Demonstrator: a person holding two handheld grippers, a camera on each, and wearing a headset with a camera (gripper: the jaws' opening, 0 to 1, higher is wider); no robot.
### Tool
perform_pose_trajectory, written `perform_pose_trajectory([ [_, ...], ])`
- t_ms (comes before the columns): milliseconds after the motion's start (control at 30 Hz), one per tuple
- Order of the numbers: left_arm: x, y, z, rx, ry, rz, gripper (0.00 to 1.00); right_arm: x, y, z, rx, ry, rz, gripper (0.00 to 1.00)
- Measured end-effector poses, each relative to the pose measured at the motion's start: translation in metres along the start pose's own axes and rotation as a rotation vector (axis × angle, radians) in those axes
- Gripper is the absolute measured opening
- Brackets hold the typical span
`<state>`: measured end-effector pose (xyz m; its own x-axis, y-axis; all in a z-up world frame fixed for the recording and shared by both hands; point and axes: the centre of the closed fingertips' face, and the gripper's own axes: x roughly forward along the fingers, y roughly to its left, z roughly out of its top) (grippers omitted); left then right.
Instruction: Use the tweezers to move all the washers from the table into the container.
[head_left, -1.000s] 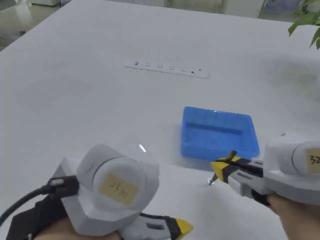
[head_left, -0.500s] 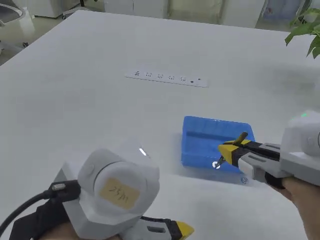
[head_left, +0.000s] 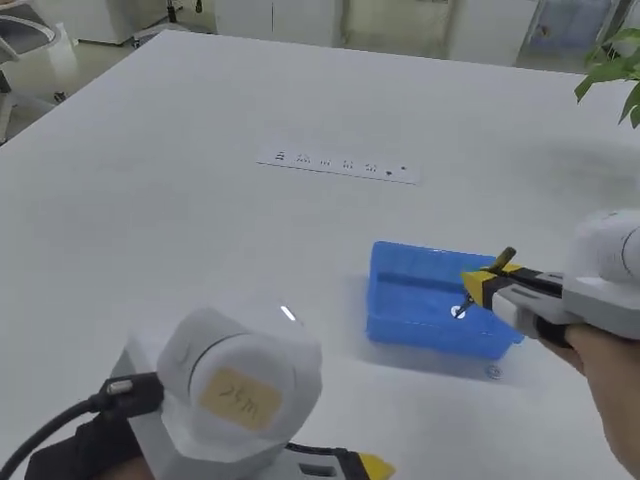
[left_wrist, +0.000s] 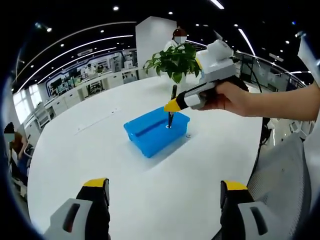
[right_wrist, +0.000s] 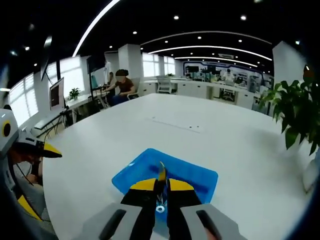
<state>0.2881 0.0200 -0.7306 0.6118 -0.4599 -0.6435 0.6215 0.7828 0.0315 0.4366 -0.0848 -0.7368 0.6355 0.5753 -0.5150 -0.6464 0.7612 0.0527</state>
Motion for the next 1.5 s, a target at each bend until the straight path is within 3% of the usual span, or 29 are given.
perform_pose_trajectory([
  [167,-0.002,0.004,0.003,-0.015,-0.015,0.01,0.96,0.012,-0.001,-0.017,0.022,0.037,0.014,0.03],
  [300,-0.002,0.005,0.004,-0.017,-0.021,0.014,0.96,0.017,-0.001,-0.029,-0.016,0.084,0.006,0.03],
  [367,-0.001,0.005,0.004,-0.016,-0.018,0.016,0.96,0.014,-0.002,-0.025,-0.009,0.064,0.007,0.03],
  [600,0.001,0.003,0.005,-0.007,-0.013,0.012,0.95,0.013,-0.002,-0.025,-0.009,0.068,0.004,0.04],
  [800,-0.003,0.003,0.009,-0.043,-0.044,0.007,0.97,0.011,-0.005,-0.025,0.024,0.071,0.0,0.04],
  [967,-0.005,0.006,0.006,-0.043,-0.043,0.022,0.97,-0.002,-0.004,-0.01,0.029,0.023,0.005,0.04],
  [1100,-0.005,0.005,0.006,-0.058,-0.052,0.019,0.97,-0.02,-0.004,0.01,0.047,-0.045,0.001,0.04],
  [1267,-0.004,0.002,0.005,-0.06,-0.051,0.01,0.97,-0.042,-0.001,0.025,0.042,-0.092,-0.013,0.04],
  [1500,-0.004,0.0,0.005,-0.055,-0.051,0.007,0.96,-0.068,-0.005,0.031,0.068,-0.129,-0.043,0.04],
])
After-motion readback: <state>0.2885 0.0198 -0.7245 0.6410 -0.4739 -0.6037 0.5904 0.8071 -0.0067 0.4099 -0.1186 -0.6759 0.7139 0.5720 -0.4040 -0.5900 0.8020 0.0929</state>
